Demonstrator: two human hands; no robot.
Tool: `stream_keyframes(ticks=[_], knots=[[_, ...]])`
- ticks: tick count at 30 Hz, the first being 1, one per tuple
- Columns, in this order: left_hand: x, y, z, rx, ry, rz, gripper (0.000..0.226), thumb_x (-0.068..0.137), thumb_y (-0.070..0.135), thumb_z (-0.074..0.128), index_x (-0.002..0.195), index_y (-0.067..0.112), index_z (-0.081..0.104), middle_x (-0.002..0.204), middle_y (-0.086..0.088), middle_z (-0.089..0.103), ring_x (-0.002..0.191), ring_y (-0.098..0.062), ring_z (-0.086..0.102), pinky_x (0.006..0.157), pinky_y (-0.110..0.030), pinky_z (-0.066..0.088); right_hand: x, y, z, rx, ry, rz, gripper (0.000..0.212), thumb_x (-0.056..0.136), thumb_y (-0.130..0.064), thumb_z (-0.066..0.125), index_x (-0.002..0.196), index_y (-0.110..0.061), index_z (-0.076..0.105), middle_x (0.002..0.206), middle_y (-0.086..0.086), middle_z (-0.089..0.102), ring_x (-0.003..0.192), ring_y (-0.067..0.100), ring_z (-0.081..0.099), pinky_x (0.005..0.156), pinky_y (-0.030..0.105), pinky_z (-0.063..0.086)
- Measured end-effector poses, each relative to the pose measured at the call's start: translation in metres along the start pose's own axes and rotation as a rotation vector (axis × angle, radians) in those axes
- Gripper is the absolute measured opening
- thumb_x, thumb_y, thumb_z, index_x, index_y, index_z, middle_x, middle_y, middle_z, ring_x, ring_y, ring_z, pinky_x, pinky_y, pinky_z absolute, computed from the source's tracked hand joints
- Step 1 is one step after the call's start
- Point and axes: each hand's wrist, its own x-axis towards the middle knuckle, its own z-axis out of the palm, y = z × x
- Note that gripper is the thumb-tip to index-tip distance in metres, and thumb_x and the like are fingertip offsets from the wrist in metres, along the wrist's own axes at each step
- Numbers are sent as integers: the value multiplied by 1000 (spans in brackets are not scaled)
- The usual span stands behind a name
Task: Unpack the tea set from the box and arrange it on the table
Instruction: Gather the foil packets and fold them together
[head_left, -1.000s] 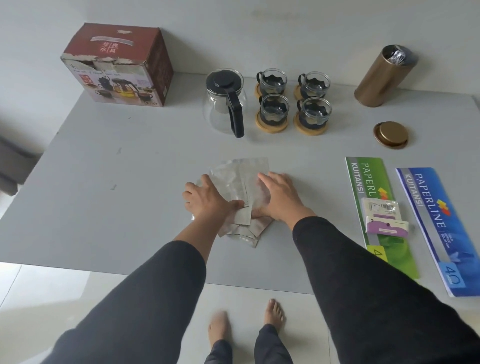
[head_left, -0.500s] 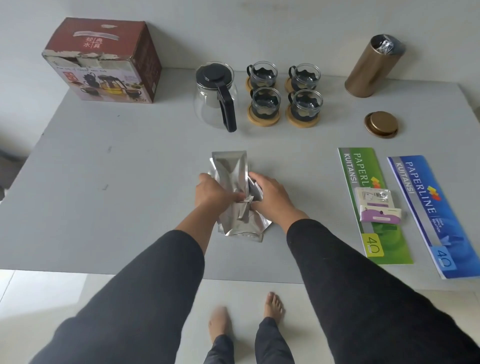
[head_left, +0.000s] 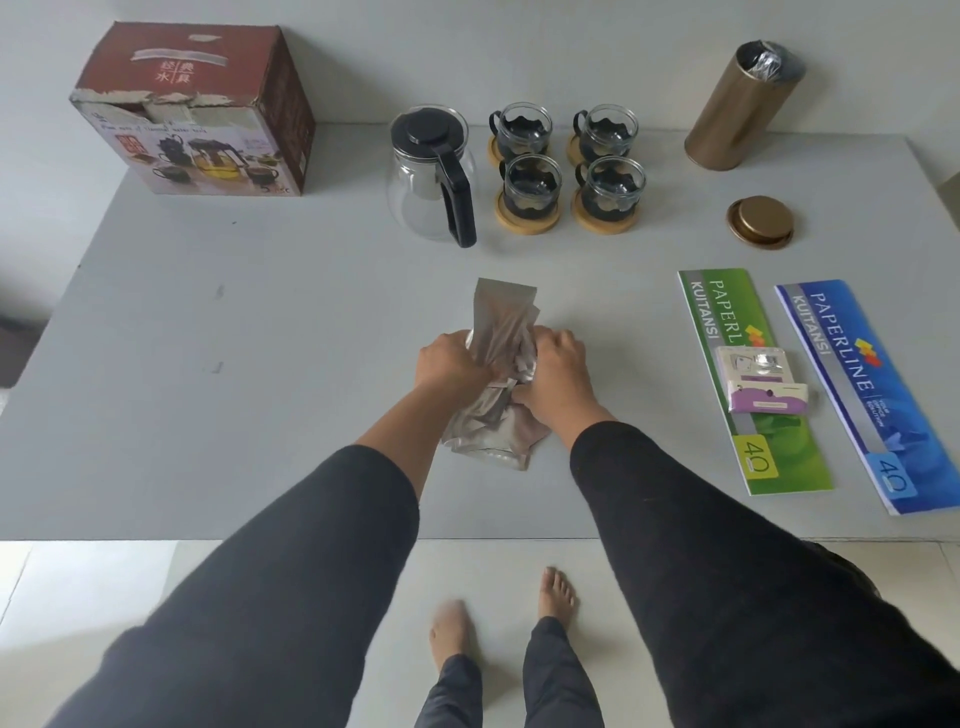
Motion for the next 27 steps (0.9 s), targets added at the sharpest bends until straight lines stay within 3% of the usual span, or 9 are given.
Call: stream_keyframes(ticks=[7, 14, 19, 23, 27], knots=[[-5, -12, -2, -18, -43, 22, 22, 85, 22, 65, 104, 13, 60, 72, 2, 53, 83, -22, 52, 71, -27, 42, -5, -14, 2, -84, 29, 81, 39, 83, -7, 66, 118, 2, 49, 123, 19, 50, 116, 34, 46, 93, 34, 39], [-8, -29, -4, -167, -93, 2, 29, 83, 22, 69, 109, 10, 63, 101, -13, 68, 96, -30, 65, 88, -39, 53, -13, -21, 2, -63, -50, 144, 27, 79, -9, 66, 103, -1, 58, 109, 20, 63, 105, 37, 58, 82, 34, 47], [-9, -41, -3, -219, -98, -2, 20, 79, 20, 73, 96, 14, 65, 92, -10, 68, 94, -33, 67, 88, -45, 54, -21, -24, 4, -10, -77, 166, 20, 81, -8, 64, 100, -1, 63, 107, 18, 66, 104, 35, 59, 87, 33, 45], [-12, -47, -3, -233, -79, 2, 22, 79, 20, 73, 98, 13, 66, 92, -9, 68, 95, -32, 66, 89, -45, 53, -28, -27, 8, -35, -47, 155, 21, 83, -12, 61, 103, -4, 63, 114, 16, 60, 113, 33, 51, 95, 33, 38], [-16, -51, -4, -298, -54, 9, 16, 80, 15, 72, 95, 13, 65, 84, -7, 66, 87, -31, 66, 87, -45, 54, -37, -30, 10, 64, -37, 154, 18, 82, -7, 59, 99, -5, 64, 104, 17, 65, 101, 36, 59, 77, 31, 45]])
